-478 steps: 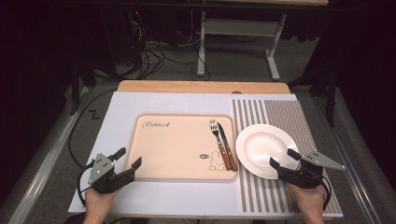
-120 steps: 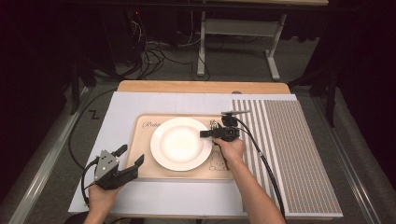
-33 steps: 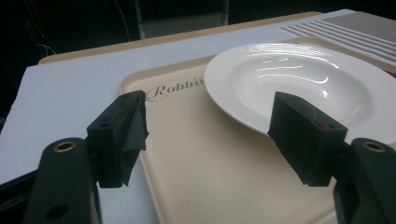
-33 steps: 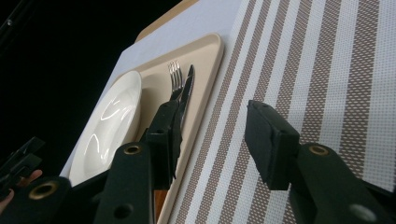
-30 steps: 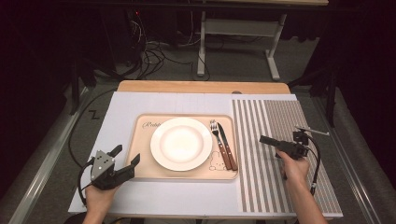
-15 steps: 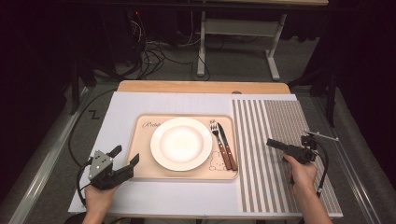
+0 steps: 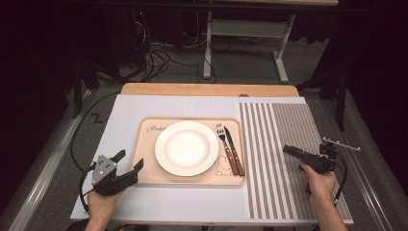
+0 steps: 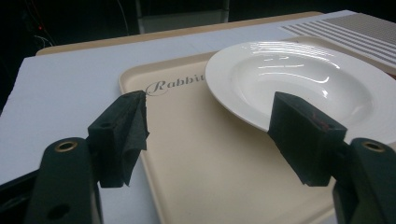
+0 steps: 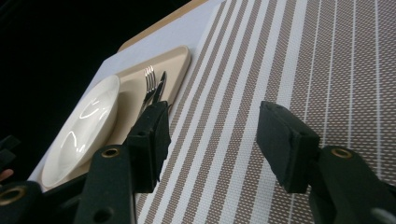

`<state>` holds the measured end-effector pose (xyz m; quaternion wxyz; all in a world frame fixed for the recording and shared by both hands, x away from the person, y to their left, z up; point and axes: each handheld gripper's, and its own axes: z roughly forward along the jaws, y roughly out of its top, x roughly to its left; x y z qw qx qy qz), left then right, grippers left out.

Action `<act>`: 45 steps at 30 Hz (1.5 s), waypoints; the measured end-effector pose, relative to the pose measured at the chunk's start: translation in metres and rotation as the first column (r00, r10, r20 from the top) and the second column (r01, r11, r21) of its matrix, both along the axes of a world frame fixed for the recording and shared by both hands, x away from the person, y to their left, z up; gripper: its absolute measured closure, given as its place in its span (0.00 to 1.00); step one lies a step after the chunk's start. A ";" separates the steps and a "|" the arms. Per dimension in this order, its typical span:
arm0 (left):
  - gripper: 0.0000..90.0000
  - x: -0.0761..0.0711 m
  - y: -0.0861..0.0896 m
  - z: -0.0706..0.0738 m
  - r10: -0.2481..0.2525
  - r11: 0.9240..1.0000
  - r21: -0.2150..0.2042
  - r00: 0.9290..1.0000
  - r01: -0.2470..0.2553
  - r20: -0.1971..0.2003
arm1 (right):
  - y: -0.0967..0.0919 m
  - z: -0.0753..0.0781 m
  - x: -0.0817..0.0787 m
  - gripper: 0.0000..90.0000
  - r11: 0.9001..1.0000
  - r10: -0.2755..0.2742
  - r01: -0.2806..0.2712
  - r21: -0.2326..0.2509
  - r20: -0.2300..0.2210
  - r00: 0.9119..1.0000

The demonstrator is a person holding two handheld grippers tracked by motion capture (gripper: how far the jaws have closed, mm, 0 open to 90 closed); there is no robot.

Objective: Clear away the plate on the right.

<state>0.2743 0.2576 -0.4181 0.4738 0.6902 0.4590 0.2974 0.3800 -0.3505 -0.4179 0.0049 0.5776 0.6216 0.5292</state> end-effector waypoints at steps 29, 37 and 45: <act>0.32 -0.002 0.001 0.001 -0.006 1.000 -0.008 1.000 0.006 -0.001 | 0.022 0.015 -0.019 0.48 0.949 0.066 -0.014 -0.316 0.155 0.986; 0.32 -0.002 -0.001 0.000 -0.011 1.000 0.002 1.000 0.011 -0.004 | 0.027 0.018 -0.029 0.48 0.919 0.094 -0.009 -0.393 0.199 0.975; 0.32 -0.002 -0.001 0.001 -0.012 1.000 0.001 1.000 0.012 -0.004 | 0.030 0.015 -0.035 0.46 0.910 0.104 -0.003 -0.414 0.221 0.970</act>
